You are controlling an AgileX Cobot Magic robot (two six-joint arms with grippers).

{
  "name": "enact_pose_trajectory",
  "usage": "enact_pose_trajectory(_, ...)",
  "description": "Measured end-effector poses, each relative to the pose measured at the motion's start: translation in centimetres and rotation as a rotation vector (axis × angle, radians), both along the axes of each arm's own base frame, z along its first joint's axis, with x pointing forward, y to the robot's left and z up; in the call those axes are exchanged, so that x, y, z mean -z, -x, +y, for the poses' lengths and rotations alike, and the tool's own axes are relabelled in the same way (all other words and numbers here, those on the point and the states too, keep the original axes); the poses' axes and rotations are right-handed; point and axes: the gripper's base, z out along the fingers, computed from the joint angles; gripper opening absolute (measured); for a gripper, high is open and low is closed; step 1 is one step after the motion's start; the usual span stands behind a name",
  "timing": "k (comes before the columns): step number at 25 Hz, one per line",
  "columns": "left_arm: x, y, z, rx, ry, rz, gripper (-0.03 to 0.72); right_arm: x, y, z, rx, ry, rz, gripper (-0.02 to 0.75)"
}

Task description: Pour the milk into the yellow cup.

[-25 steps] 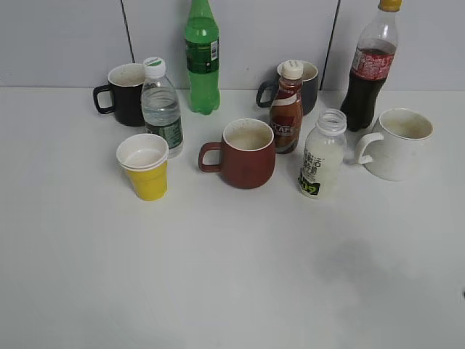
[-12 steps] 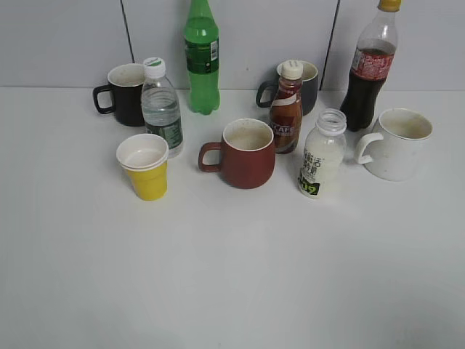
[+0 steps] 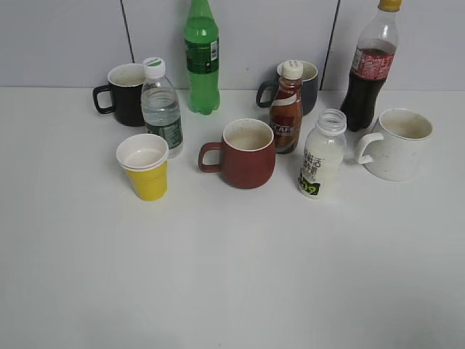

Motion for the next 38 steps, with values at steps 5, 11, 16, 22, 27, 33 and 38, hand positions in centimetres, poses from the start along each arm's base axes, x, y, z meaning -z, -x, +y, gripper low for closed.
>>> enact_pose_trajectory(5, 0.0, 0.0, 0.0, 0.001, -0.001, -0.002, 0.482, 0.0, 0.0, 0.0, 0.0, -0.001, 0.0, 0.554)
enact_pose_trajectory(11, 0.0, 0.0, 0.0, 0.001, -0.001, -0.002, 0.482, 0.0, 0.0, 0.0, 0.0, -0.001, 0.0, 0.554)
enact_pose_trajectory(16, 0.0, 0.0, 0.0, -0.067, -0.001, -0.003, 0.466, 0.0, -0.1, 0.0, 0.04, -0.003, -0.001, 0.554)
enact_pose_trajectory(22, 0.0, 0.2, 0.1, -0.333, -0.001, -0.004, 0.433, 0.0, -0.4, 0.0, 0.317, -0.001, -0.002, 0.554)
enact_pose_trajectory(27, 0.0, 0.2, 0.1, -0.446, -0.002, -0.004, 0.42, 0.0, -0.6, 0.0, 0.476, -0.001, -0.002, 0.554)
enact_pose_trajectory(33, 0.0, 0.8, 0.1, -0.455, 0.009, -0.038, 0.419, 0.0, -0.6, 0.0, 0.49, -0.002, -0.004, 0.554)
enact_pose_trajectory(38, 0.0, 1.2, 0.1, -0.456, 0.016, -0.063, 0.395, 0.0, 0.3, -0.1, 0.49, -0.019, -0.06, 0.554)
